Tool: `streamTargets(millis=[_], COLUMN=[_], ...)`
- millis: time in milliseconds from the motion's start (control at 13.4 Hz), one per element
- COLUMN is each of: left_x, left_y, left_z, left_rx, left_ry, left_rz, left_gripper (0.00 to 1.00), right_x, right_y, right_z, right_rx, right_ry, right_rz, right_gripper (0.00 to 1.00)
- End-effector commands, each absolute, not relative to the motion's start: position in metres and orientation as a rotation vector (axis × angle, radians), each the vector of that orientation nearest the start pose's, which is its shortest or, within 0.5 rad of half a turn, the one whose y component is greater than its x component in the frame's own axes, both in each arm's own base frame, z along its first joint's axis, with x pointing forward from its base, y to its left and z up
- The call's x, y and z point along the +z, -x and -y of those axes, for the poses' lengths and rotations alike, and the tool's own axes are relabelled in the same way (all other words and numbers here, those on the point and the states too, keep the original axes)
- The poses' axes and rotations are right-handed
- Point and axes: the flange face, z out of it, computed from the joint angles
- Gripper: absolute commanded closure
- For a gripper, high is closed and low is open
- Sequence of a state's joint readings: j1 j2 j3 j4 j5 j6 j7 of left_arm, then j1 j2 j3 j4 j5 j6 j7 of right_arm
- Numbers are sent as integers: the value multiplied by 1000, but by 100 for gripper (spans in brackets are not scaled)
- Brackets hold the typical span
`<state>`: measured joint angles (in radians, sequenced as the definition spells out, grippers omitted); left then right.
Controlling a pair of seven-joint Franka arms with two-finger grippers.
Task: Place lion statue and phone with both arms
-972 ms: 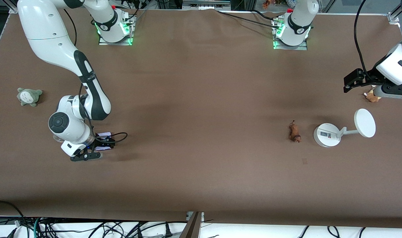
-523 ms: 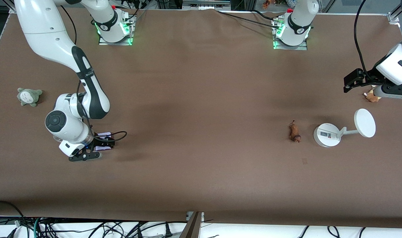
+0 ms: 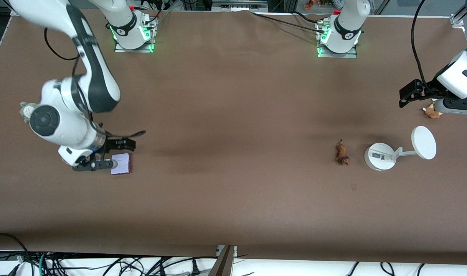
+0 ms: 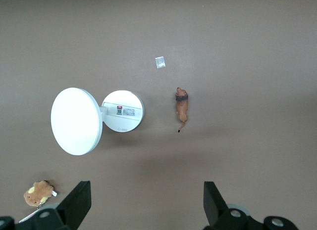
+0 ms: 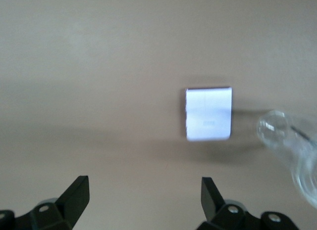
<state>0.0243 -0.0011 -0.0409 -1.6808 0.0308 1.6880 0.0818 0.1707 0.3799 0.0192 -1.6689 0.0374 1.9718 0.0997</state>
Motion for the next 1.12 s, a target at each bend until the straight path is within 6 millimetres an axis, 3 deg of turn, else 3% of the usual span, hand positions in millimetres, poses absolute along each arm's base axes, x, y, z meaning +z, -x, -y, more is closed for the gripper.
streamTargets(millis=[0, 374, 449, 897, 1047], left_x=[588, 589, 589, 589, 589], left_y=[-564, -566, -566, -566, -566], left_z=[6, 7, 7, 7, 7], left_rx=[-4, -8, -8, -8, -8], left_ry=[3118, 3118, 3118, 3118, 3118], left_rz=[-185, -187, -187, -187, -187], left_gripper=[0, 0, 0, 0, 0], right_x=[449, 573, 585, 580, 578], right_y=[-610, -577, -575, -583, -584], right_z=[-125, -118, -113, -87, -87], right_rx=[159, 281, 296, 306, 314], right_ry=[3109, 3137, 3143, 3175, 3177], right_rz=[26, -97, -96, -44, -42], right_gripper=[0, 0, 0, 0, 0])
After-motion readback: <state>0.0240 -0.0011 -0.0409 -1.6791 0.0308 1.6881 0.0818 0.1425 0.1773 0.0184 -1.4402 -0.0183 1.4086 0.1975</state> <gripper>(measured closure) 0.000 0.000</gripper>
